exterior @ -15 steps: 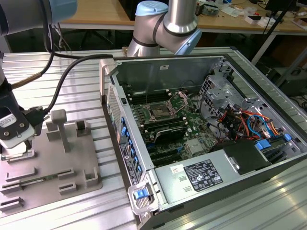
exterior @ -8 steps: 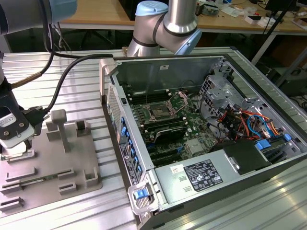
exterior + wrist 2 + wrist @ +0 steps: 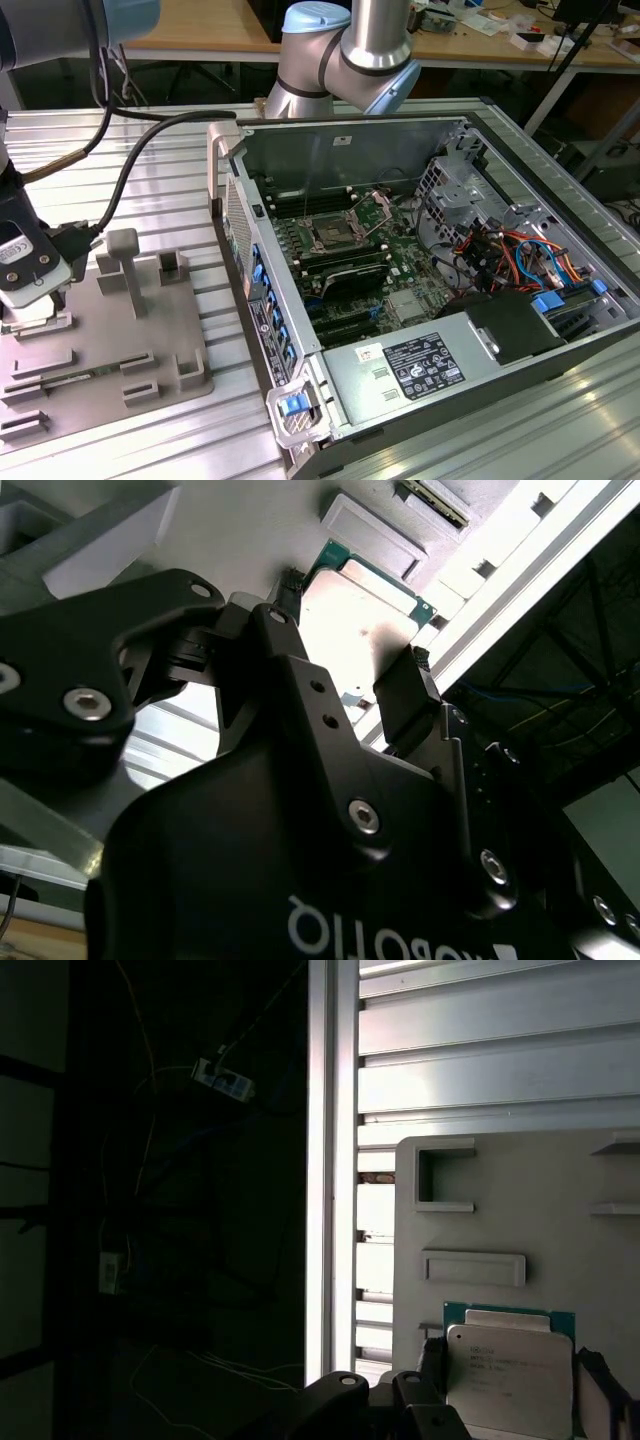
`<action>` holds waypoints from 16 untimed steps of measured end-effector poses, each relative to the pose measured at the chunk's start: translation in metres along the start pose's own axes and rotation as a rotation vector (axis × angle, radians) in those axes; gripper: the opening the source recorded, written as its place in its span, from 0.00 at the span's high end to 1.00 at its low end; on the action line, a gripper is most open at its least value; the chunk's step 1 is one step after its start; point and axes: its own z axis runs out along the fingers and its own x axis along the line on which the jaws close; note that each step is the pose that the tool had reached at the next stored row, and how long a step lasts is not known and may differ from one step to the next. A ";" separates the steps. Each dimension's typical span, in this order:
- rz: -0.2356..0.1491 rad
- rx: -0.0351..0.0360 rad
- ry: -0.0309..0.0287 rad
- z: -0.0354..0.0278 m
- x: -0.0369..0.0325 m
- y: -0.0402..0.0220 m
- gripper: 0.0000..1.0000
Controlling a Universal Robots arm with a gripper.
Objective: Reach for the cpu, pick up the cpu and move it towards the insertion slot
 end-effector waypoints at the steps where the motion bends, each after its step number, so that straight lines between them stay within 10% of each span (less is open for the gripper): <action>1: 0.000 0.0001 0.0001 -0.0002 0.0000 -0.0001 0.45; 16: 0.000 0.0001 0.0001 -0.0051 0.0001 -0.0006 0.45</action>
